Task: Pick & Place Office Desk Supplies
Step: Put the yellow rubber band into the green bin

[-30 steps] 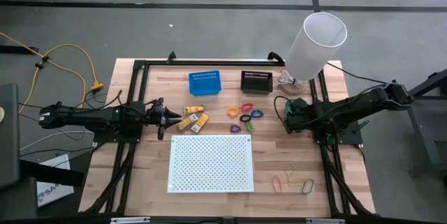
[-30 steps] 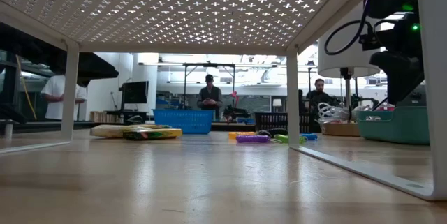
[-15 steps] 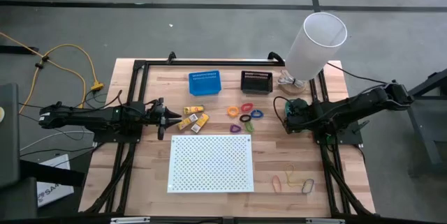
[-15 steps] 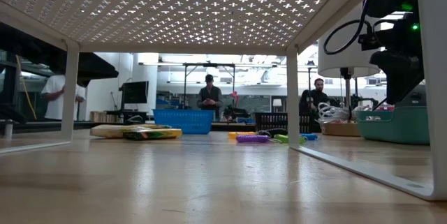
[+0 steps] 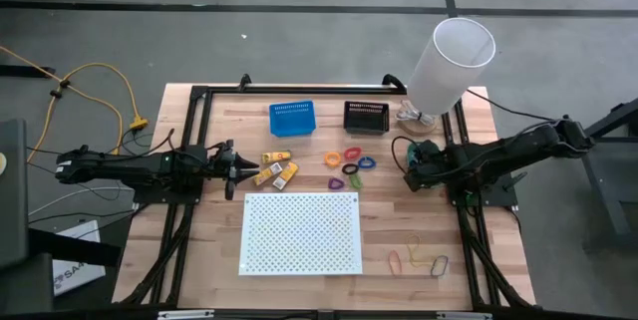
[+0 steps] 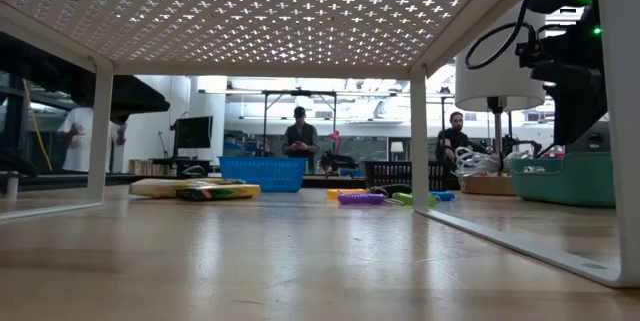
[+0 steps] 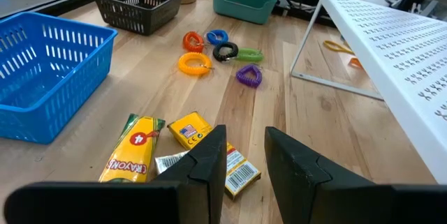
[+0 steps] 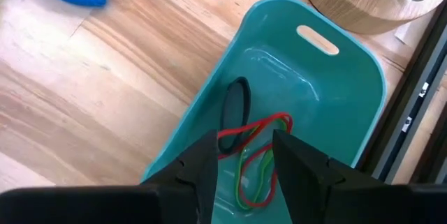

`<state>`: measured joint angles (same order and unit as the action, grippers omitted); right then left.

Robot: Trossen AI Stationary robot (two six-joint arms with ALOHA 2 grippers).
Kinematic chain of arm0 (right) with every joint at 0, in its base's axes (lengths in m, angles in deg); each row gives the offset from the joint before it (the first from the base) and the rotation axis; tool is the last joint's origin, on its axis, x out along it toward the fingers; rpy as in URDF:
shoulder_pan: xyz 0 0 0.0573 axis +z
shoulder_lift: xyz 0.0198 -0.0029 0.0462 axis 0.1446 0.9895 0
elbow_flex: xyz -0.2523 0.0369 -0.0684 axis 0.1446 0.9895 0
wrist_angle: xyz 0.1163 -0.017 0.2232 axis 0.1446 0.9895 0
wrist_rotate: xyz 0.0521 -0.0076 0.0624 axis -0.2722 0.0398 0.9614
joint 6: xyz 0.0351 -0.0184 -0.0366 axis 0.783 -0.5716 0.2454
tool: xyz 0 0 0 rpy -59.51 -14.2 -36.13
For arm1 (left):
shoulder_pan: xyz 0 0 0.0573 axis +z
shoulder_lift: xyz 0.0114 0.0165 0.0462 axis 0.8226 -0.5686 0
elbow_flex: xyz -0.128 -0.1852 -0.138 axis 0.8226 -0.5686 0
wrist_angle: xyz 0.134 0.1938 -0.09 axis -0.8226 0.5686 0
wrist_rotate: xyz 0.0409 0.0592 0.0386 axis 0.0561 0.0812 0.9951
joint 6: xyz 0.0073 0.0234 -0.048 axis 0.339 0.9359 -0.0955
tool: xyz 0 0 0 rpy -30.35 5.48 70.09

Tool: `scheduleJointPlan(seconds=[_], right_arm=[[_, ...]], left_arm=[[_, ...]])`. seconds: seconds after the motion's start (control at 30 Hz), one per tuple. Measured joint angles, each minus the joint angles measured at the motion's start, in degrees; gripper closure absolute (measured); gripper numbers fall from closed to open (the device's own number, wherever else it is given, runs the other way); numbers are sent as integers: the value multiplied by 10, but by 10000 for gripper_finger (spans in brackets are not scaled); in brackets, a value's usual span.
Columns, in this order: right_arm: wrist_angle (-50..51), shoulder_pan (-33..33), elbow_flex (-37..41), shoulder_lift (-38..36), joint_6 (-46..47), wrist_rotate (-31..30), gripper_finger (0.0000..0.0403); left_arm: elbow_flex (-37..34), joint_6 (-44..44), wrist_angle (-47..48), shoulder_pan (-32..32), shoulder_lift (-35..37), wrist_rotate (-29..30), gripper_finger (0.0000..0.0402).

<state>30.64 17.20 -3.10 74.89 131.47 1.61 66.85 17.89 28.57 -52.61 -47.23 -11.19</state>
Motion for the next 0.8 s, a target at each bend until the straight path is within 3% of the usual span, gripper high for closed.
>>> scheduleJointPlan(seconds=[0.8], right_arm=[[-15,0,0,0,0,0,278]], left_arm=[[0,0,0,0,0,0,307]])
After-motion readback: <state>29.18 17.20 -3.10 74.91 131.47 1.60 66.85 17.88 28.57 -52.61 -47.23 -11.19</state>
